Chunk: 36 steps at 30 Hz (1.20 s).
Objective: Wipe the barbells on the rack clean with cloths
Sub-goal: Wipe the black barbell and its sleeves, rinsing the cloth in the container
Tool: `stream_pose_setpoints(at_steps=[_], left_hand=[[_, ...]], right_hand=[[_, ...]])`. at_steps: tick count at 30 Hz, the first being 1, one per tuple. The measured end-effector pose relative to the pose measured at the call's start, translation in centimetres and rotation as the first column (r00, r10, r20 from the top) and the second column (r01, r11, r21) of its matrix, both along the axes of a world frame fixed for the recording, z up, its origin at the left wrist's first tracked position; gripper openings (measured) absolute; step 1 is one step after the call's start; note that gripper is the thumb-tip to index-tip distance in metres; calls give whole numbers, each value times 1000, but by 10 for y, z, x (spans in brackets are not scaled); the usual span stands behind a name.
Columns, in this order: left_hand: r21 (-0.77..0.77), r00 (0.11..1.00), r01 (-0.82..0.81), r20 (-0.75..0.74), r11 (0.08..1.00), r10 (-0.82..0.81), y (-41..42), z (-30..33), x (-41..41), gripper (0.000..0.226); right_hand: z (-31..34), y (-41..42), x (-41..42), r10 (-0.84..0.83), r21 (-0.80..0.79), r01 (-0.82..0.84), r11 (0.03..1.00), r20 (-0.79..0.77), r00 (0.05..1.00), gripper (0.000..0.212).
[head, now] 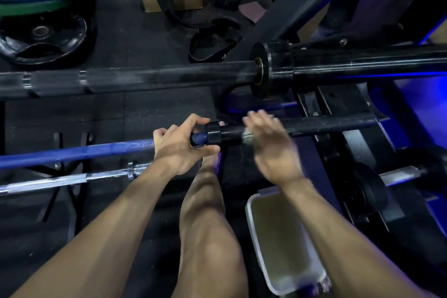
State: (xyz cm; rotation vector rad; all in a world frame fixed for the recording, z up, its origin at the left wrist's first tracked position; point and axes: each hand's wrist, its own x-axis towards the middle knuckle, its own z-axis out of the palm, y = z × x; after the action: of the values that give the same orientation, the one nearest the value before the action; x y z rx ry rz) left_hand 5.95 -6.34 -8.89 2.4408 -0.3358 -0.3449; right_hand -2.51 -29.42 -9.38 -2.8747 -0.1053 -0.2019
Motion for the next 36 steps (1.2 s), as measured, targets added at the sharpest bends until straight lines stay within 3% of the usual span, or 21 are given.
stream_pose_setpoints(at_steps=[4,6,9,12,13,16,19,21,23,25,28,30,33,36], left_hand=[[16,1000,12,13,1000,-13,-1,-1,-1,60],[12,1000,11,23,1000,-11,-2,1,-1,61],[16,1000,1,21,1000,-1,-2,1,-1,64],[51,999,-4,47,999,2,-2,0,-2,69],[67,999,-13,52,998,10,-3,0,-2,73],[162,997,-1,78,987,-12,-4,2,-2,92],[194,996,47,65,980,-61,-4,4,-2,88],[171,997,56,41,984,-64,-4,6,-2,76],[158,998,54,29,986,-59,-4,7,-4,73],[164,998,47,29,985,-53,-5,8,-4,75],[199,998,55,12,979,-58,-5,6,-1,85],[208,998,67,-8,976,-67,-5,6,0,87],[191,998,63,-13,980,-61,-4,7,-1,90],[180,998,58,-12,982,-57,-4,6,-1,90]], right_hand=[[5,-34,-9,-342,11,342,940,25,939,64],[0,3,1,-270,-1,270,963,67,961,65],[-7,61,2,12,56,-16,998,72,997,59],[-2,30,-1,97,17,-97,995,39,995,66],[-1,9,-1,55,-1,-55,998,24,998,67],[4,-44,4,-283,69,283,957,-10,959,60],[11,-57,9,-398,164,388,907,29,917,58],[12,-36,9,-316,128,303,944,101,943,60],[1,7,0,-115,44,110,993,139,984,61],[-8,44,-8,23,3,-23,1000,79,997,61],[-10,43,-8,71,-127,-61,990,73,995,70],[-12,4,-7,-39,-224,47,974,40,998,79],[-6,-43,-6,-345,-125,343,931,8,939,73],[-6,-2,7,-358,-67,358,931,9,934,67]])
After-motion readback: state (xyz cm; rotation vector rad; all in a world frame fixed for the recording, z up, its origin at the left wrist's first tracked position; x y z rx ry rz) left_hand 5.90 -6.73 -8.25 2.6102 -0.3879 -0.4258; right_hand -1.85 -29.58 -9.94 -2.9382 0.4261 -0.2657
